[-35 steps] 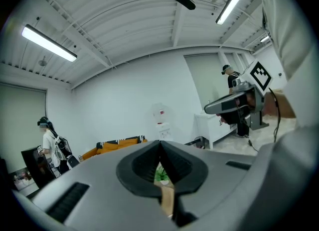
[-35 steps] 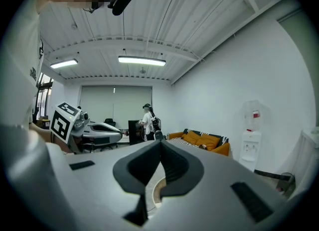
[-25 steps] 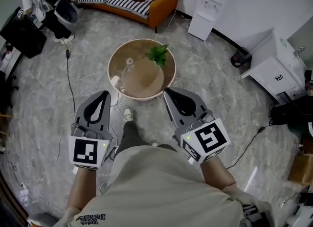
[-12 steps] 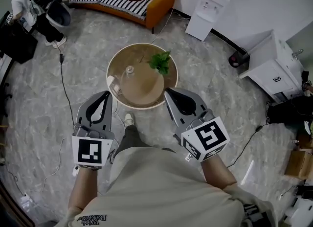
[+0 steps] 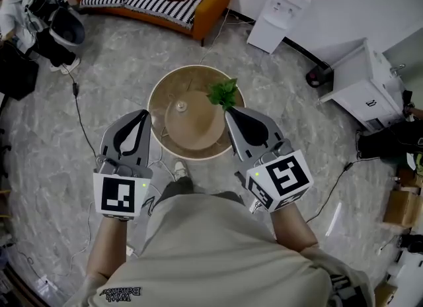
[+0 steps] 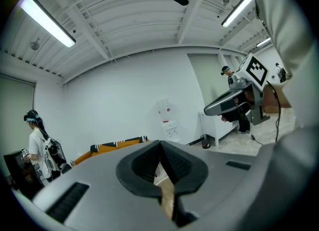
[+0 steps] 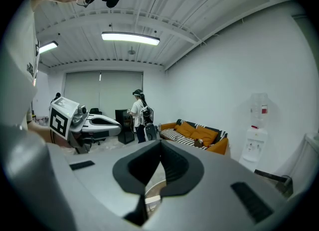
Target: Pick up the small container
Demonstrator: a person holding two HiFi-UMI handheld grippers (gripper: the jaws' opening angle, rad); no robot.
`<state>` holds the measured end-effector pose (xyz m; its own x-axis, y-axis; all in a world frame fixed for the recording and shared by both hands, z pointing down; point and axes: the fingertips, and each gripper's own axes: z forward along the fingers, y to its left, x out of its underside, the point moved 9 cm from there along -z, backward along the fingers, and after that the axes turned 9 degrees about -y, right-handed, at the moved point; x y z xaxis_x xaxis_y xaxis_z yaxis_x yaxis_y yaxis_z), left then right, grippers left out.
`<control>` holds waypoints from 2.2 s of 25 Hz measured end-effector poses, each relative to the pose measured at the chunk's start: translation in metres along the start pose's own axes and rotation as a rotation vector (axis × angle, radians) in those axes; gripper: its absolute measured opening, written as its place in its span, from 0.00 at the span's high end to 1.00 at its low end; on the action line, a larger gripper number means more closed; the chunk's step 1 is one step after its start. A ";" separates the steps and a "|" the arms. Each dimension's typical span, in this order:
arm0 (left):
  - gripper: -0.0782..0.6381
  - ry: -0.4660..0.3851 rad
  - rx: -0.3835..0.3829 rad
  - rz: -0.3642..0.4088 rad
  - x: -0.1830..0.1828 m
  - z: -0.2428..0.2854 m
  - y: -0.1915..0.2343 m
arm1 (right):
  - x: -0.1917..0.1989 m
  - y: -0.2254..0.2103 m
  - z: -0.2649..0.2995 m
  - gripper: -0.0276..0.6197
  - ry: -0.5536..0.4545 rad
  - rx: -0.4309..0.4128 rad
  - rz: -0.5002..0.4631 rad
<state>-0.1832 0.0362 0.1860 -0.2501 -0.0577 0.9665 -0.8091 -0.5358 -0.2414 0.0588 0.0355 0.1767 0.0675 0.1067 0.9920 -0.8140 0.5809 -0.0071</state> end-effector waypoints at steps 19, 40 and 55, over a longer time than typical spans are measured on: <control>0.88 0.033 0.042 -0.073 0.042 0.068 0.067 | 0.009 -0.035 0.090 0.96 -0.002 0.070 0.041; 0.88 0.058 -0.091 -0.166 0.163 0.166 0.086 | 0.153 -0.079 0.246 0.60 0.095 -0.085 0.108; 0.88 0.233 -0.044 -0.264 0.352 0.208 0.079 | 0.409 -0.076 0.348 0.48 0.323 -0.084 0.130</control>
<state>-0.2248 -0.2023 0.5256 -0.1396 0.2745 0.9514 -0.8832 -0.4691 0.0058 -0.0532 -0.2459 0.6268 0.1564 0.4255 0.8913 -0.7783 0.6087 -0.1540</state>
